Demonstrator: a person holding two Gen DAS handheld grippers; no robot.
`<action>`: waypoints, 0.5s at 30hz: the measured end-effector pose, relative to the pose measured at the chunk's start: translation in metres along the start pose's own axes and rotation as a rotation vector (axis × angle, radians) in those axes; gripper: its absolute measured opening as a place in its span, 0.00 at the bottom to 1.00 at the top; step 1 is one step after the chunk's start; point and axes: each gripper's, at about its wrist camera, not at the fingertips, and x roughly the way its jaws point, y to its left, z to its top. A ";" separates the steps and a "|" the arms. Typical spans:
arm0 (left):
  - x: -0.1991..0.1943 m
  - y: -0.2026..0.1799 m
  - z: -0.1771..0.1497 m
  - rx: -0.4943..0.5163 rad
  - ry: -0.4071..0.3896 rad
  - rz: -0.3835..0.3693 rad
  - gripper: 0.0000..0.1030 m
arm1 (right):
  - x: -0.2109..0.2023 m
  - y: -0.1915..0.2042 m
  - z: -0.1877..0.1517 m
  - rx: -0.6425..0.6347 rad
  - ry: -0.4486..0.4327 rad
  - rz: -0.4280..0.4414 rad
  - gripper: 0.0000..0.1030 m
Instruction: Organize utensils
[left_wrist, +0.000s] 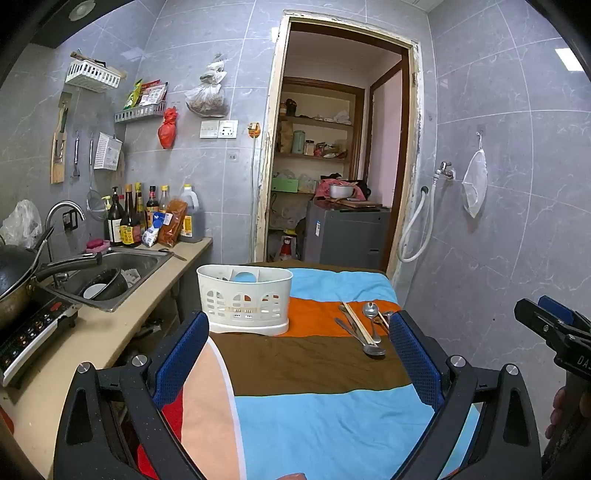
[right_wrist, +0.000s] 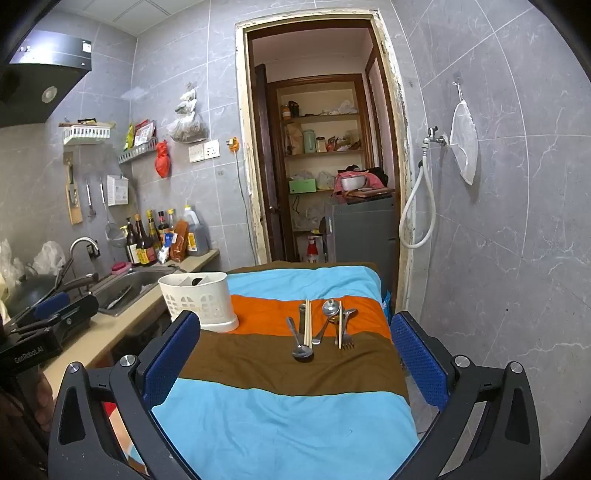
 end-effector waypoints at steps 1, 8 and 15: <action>0.000 0.000 0.000 0.000 0.002 -0.002 0.93 | 0.000 0.000 0.000 0.002 -0.002 0.001 1.00; 0.000 0.000 0.000 -0.001 0.000 0.000 0.93 | 0.000 0.000 0.000 0.001 -0.002 0.001 1.00; 0.000 0.000 0.000 -0.001 0.000 -0.001 0.93 | -0.001 -0.001 0.000 0.001 -0.002 0.001 1.00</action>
